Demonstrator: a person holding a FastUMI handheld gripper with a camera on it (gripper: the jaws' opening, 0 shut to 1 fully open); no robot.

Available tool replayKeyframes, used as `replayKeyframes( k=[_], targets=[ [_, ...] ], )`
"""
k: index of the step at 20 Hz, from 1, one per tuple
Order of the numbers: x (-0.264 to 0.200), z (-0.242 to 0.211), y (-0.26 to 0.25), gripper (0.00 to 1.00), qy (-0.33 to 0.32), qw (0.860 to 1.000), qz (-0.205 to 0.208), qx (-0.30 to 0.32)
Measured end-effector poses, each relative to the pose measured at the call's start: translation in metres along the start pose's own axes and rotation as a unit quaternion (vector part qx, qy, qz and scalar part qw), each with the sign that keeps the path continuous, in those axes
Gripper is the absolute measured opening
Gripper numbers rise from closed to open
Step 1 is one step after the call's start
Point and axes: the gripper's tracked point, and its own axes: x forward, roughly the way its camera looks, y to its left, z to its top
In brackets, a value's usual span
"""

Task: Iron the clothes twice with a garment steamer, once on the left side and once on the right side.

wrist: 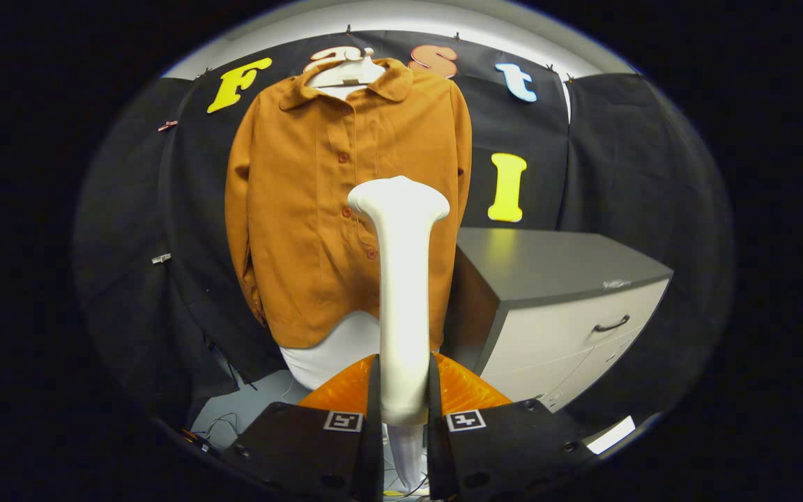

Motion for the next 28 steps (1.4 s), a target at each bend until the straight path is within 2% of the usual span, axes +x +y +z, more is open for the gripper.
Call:
replayKeyframes(
  k=[9, 14, 20, 28],
  targets=[
    [-0.015, 0.112, 0.06, 0.28, -0.109, 0.994, 0.018, -0.026],
    [-0.008, 0.158, 0.106, 0.28, -0.16, 0.984, 0.029, -0.069],
    [0.03, 0.17, 0.151, 0.28, -0.174, 0.979, 0.038, -0.097],
    [0.079, 0.163, 0.16, 0.28, -0.169, 0.977, -0.005, -0.133]
  ],
)
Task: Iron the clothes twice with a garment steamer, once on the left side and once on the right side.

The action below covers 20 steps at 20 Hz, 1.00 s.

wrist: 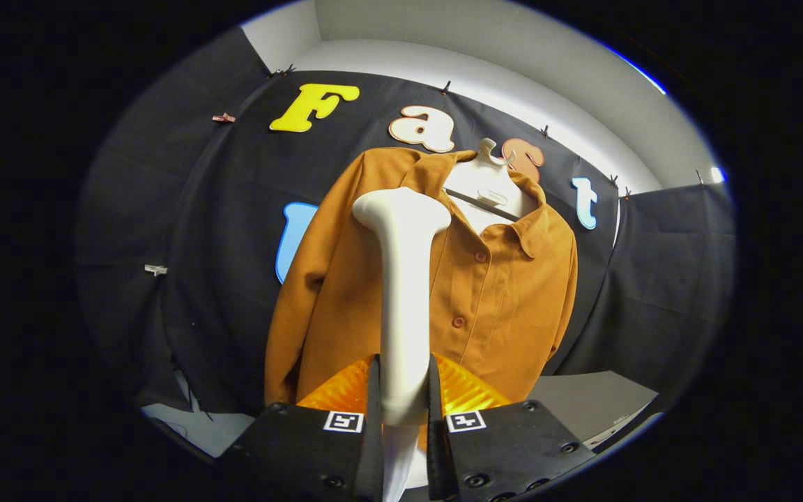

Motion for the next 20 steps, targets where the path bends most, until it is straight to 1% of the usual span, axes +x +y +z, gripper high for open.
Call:
replayKeyframes(
  k=[9, 20],
  targets=[
    [0.012, -0.066, 0.005, 0.28, 0.071, 0.997, -0.005, 0.015],
    [-0.004, -0.148, 0.008, 0.28, 0.159, 0.986, -0.009, 0.041]
  ],
)
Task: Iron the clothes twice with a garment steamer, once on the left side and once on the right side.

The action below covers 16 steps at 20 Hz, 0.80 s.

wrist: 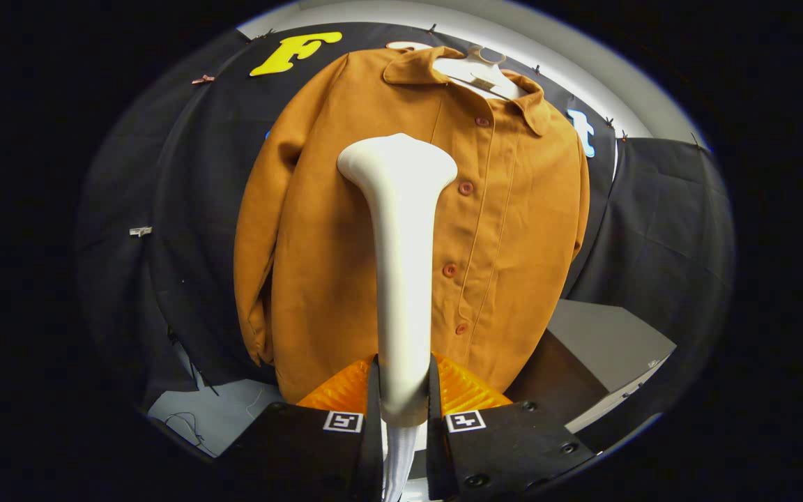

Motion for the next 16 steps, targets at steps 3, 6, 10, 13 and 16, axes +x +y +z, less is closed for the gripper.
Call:
replayKeyframes(
  k=[3, 6, 10, 13, 16],
  targets=[
    [0.0, -0.028, 0.0, 0.28, 0.028, 1.0, 0.004, 0.004],
    [0.0, -0.054, 0.003, 0.28, 0.06, 0.998, 0.01, 0.007],
    [0.003, -0.093, 0.004, 0.29, 0.105, 0.994, 0.017, 0.012],
    [0.0, -0.123, 0.008, 0.29, 0.14, 0.99, 0.026, 0.016],
    [-0.006, -0.144, 0.011, 0.29, 0.163, 0.986, 0.033, 0.012]
  ],
)
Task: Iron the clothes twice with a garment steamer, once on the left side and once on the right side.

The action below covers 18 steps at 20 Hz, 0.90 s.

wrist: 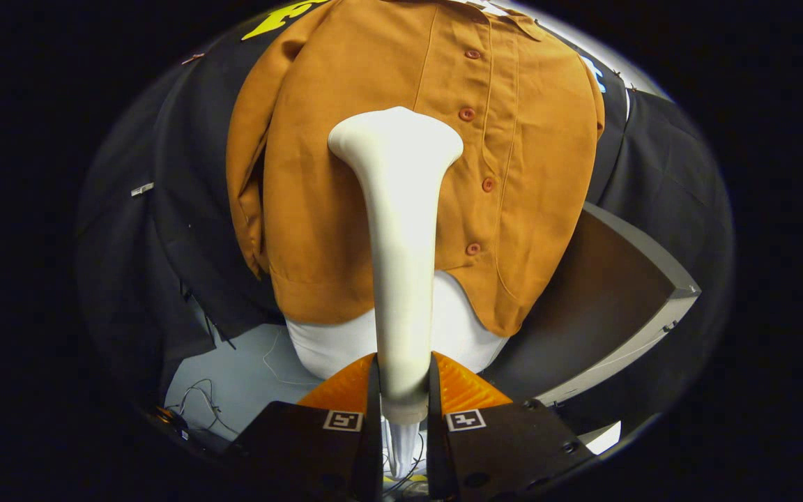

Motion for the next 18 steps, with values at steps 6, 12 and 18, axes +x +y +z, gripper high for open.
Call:
replayKeyframes(
  k=[6, 12, 18],
  targets=[
    [-0.008, -0.027, 0.002, 0.29, 0.024, 1.0, 0.019, -0.001],
    [-0.036, -0.024, -0.007, 0.29, 0.001, 1.0, 0.028, -0.009],
    [-0.078, 0.003, -0.023, 0.29, -0.051, 0.998, 0.036, -0.008]
  ],
)
